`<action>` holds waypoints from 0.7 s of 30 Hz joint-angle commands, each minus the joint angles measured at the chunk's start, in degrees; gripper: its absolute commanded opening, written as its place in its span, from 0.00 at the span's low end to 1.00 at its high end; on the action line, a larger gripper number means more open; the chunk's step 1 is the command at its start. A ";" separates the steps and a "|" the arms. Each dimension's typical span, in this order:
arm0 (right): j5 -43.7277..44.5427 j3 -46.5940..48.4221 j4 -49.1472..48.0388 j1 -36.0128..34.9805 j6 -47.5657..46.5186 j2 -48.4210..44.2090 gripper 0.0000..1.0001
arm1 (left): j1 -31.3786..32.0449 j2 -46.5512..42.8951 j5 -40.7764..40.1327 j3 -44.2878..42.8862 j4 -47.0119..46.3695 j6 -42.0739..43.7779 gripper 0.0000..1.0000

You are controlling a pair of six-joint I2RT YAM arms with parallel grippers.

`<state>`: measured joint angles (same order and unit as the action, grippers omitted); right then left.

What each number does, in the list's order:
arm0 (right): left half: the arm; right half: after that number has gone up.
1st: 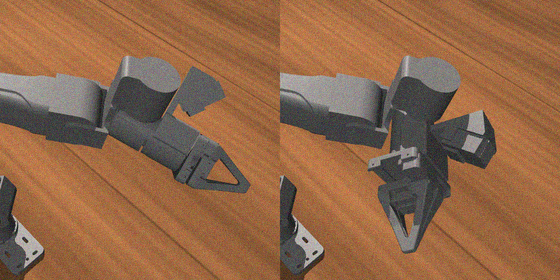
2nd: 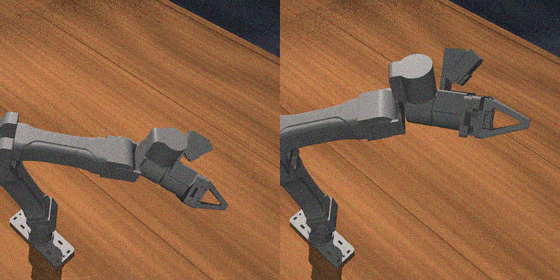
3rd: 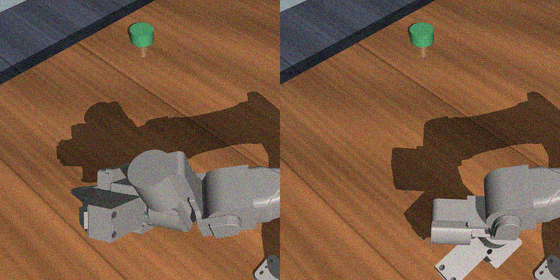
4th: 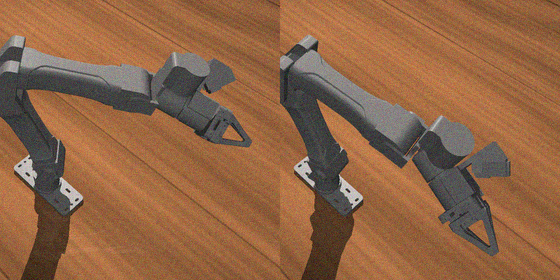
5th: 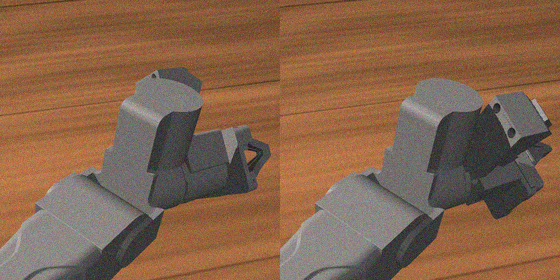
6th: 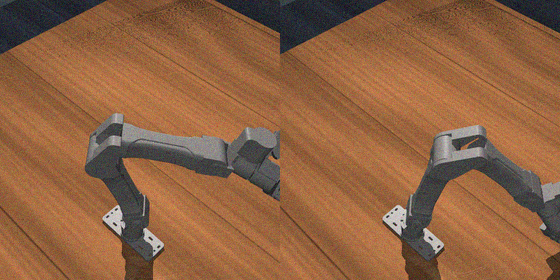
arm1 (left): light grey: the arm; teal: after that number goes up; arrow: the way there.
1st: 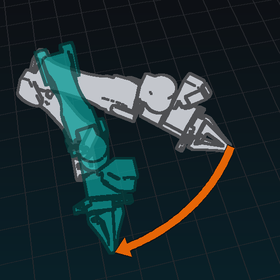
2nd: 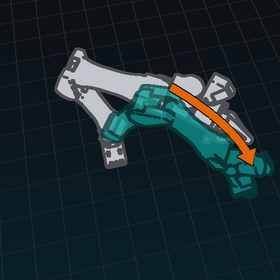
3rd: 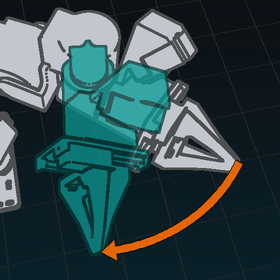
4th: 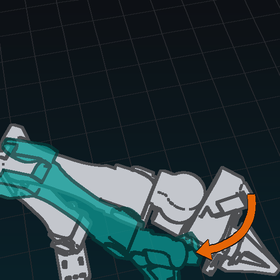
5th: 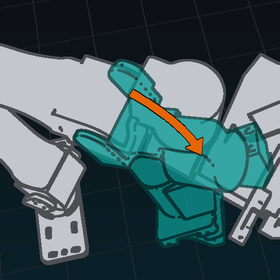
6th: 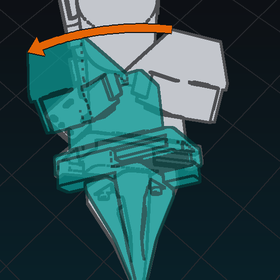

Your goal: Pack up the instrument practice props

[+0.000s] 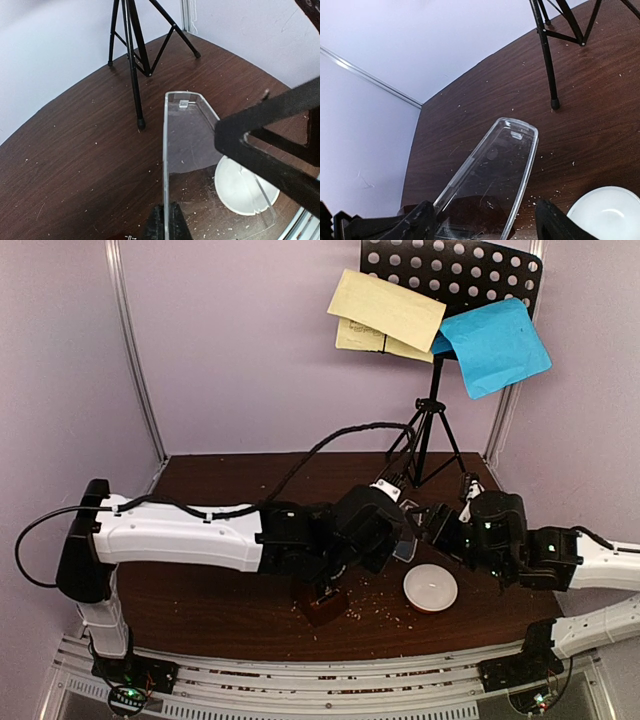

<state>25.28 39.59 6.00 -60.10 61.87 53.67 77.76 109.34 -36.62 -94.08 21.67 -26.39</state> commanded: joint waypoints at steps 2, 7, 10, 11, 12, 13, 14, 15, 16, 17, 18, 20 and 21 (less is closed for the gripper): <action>3.77 2.34 1.34 -0.25 -6.66 -2.40 0.83 | -3.78 -4.38 8.02 2.10 -6.99 -1.32 0.00; 1.66 3.95 1.19 2.81 -9.13 -4.32 0.94 | -7.10 -8.29 15.43 5.88 -12.52 -3.30 0.00; -4.59 3.17 -2.55 7.55 -9.88 -5.63 0.94 | -9.48 -11.67 20.74 9.64 -16.87 -5.90 0.00; -6.70 2.89 -2.99 9.84 -9.73 -5.85 0.94 | -10.07 -12.69 22.03 10.83 -18.46 -6.29 0.00; -9.83 2.62 -3.81 12.37 -9.42 -6.01 0.94 | -10.56 -13.42 23.34 11.93 -19.80 -6.60 0.00; -13.54 2.15 -5.23 15.07 -9.02 -6.22 0.94 | -11.22 -14.19 24.92 12.86 -20.69 -7.32 0.00; -17.34 1.26 -7.44 17.71 -8.46 -6.66 0.93 | -11.99 -14.81 27.05 13.52 -21.57 -8.25 0.00; -21.08 0.10 -10.89 19.65 -7.87 -7.07 0.93 | -12.96 -15.50 29.87 14.63 -23.04 -9.40 0.00; -24.04 -1.22 -14.59 21.30 -7.41 -7.99 0.93 | -13.75 -16.32 32.61 15.95 -25.30 -10.56 0.00; -26.09 -2.37 -18.40 22.20 -7.05 -8.53 0.94 | -14.37 -17.14 35.13 17.40 -27.61 -11.87 0.00; -26.88 -3.15 -21.27 22.59 -6.96 -8.95 0.94 | -14.86 -18.04 37.04 18.69 -29.22 -12.96 0.00; -28.40 -3.12 -25.22 22.65 -7.78 -8.76 0.94 | -15.68 -19.28 40.37 20.91 -31.51 -15.02 0.00; -29.83 -2.66 -26.79 22.65 -8.60 -8.24 0.94 | -16.03 -20.09 41.75 22.06 -32.76 -15.89 0.00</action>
<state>4.91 37.32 -8.34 -37.87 54.35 45.50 63.13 92.31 -5.37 -75.75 -0.80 -36.77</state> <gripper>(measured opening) 0.939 0.032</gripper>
